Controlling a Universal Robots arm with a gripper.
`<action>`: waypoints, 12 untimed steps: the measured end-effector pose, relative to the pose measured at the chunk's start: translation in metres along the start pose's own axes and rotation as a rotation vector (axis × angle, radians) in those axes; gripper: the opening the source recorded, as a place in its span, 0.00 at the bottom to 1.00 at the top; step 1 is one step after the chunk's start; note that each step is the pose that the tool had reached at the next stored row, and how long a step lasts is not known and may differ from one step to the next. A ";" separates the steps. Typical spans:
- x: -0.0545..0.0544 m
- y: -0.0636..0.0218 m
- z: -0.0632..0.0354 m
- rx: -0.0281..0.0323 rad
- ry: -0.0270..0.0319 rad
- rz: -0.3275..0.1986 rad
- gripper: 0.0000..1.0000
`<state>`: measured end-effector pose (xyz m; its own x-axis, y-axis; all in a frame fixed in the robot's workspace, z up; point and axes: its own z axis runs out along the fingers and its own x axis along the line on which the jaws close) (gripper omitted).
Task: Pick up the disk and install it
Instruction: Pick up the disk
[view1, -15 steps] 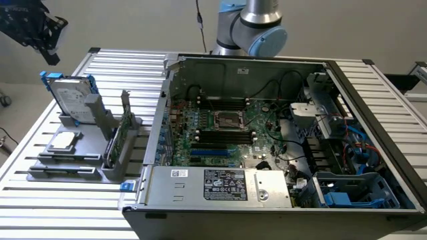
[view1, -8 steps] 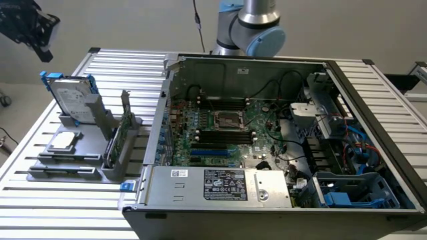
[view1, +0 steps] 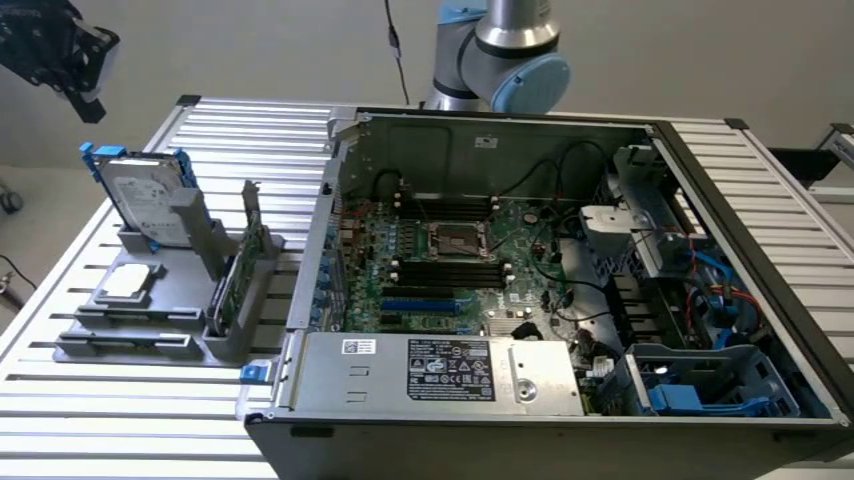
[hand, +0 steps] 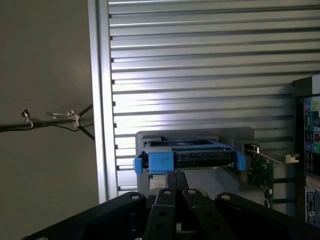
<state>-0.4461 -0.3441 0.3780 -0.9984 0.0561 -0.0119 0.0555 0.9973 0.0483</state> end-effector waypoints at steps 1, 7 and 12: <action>0.000 0.0000 0.0000 0.0000 0.0000 0.000 0.11; 0.000 0.0000 0.0000 0.0000 0.0000 0.000 0.11; 0.000 0.0016 0.0005 -0.0003 0.0008 -0.019 0.11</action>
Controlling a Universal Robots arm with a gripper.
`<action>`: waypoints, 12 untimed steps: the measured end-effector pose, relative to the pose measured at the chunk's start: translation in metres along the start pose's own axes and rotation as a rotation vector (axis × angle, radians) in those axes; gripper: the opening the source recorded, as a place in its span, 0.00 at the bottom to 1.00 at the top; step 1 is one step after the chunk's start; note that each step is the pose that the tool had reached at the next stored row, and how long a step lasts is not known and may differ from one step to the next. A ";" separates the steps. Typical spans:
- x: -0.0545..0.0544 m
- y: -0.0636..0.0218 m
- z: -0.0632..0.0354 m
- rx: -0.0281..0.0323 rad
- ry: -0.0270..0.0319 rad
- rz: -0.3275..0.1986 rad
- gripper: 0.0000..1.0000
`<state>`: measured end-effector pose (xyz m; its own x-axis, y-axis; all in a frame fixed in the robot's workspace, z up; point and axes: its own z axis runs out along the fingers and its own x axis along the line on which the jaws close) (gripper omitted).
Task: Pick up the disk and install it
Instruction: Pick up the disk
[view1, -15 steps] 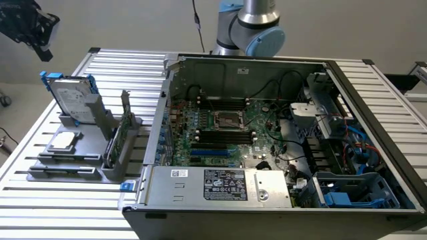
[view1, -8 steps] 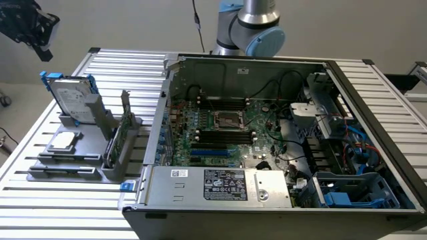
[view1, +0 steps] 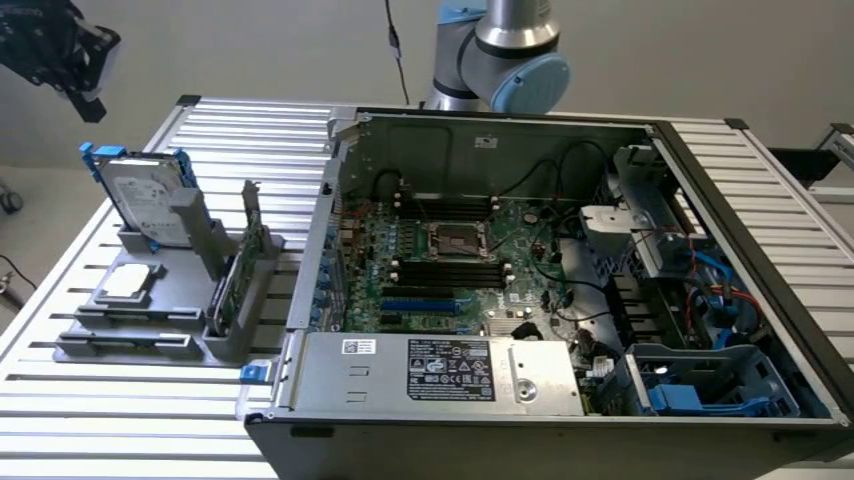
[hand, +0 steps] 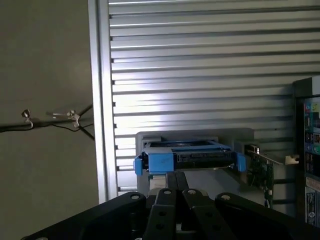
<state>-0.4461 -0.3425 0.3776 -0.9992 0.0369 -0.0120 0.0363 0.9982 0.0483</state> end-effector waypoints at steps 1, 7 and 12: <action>0.000 0.0000 0.0001 -0.0002 0.0010 -0.020 0.11; 0.000 -0.0001 0.0018 -0.0015 0.0063 -0.127 0.11; 0.000 -0.0003 0.0055 -0.0026 0.0108 -0.219 0.11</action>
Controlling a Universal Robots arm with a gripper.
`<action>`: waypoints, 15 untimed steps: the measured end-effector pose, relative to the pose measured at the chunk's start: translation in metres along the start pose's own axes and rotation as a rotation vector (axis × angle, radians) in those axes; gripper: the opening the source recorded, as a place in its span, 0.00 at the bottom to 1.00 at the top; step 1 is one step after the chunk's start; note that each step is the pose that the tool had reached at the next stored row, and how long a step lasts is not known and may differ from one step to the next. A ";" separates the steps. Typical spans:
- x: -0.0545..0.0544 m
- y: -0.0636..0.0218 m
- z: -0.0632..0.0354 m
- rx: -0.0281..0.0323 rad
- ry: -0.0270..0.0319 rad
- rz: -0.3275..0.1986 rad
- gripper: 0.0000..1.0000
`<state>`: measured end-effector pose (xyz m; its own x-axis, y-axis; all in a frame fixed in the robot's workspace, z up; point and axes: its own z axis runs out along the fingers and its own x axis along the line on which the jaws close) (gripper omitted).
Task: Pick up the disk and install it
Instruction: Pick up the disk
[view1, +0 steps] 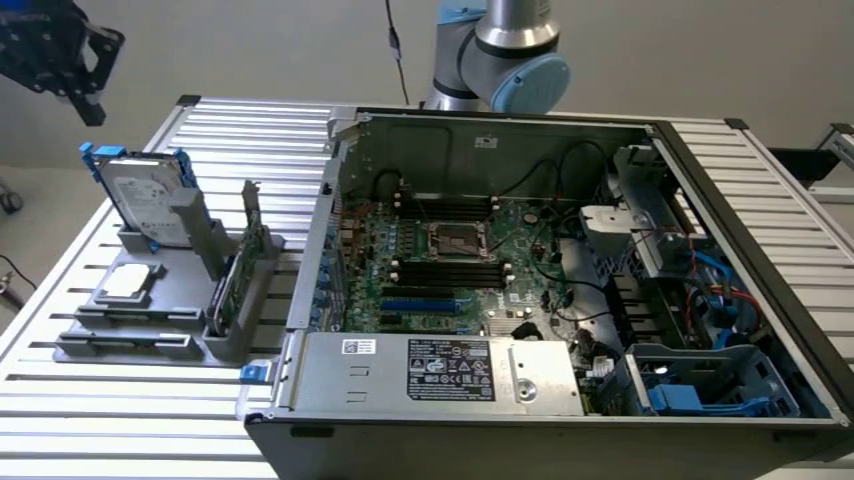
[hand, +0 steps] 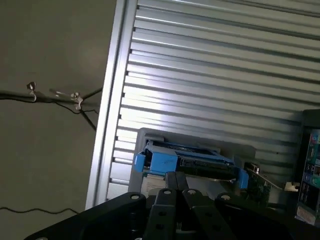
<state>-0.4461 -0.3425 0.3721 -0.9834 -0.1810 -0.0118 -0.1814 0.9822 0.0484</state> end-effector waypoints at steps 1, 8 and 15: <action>0.000 0.0000 0.0009 -0.0003 0.0008 -0.019 0.11; 0.000 -0.0003 0.0065 -0.0017 0.0071 -0.146 0.11; 0.000 -0.0004 0.0089 -0.0033 0.0132 -0.273 0.11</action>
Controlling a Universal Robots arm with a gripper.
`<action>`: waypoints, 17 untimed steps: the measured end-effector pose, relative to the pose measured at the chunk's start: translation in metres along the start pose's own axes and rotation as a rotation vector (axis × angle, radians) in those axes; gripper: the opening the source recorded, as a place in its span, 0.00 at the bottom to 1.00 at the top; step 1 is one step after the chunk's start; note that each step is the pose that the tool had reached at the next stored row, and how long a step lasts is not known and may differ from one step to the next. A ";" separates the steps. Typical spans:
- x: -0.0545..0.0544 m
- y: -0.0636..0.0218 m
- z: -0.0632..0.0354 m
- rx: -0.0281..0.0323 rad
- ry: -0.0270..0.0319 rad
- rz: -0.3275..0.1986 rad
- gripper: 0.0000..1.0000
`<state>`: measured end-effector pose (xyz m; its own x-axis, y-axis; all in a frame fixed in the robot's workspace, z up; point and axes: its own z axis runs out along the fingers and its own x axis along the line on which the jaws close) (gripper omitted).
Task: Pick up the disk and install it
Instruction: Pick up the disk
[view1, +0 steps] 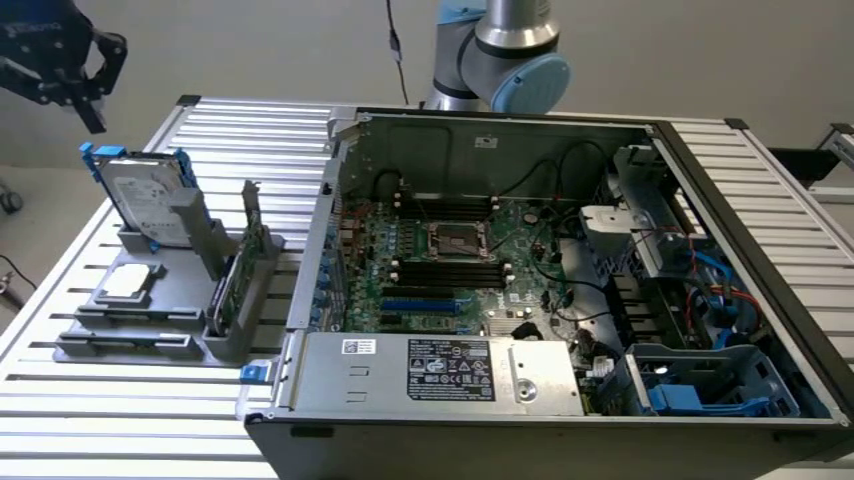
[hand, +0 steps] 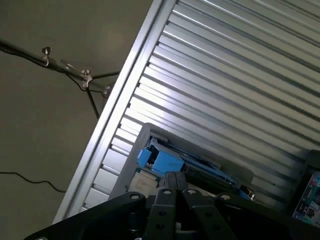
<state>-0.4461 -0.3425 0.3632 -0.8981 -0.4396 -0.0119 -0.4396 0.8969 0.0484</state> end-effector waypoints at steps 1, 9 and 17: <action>0.000 0.0000 0.0002 -0.0002 0.0009 -0.018 0.11; 0.000 0.0000 0.0011 -0.0019 0.0078 -0.163 0.11; 0.000 -0.0001 0.0013 -0.0037 0.0149 -0.309 0.11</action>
<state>-0.4462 -0.3425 0.3619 -0.7215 -0.6923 -0.0120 -0.6920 0.7203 0.0484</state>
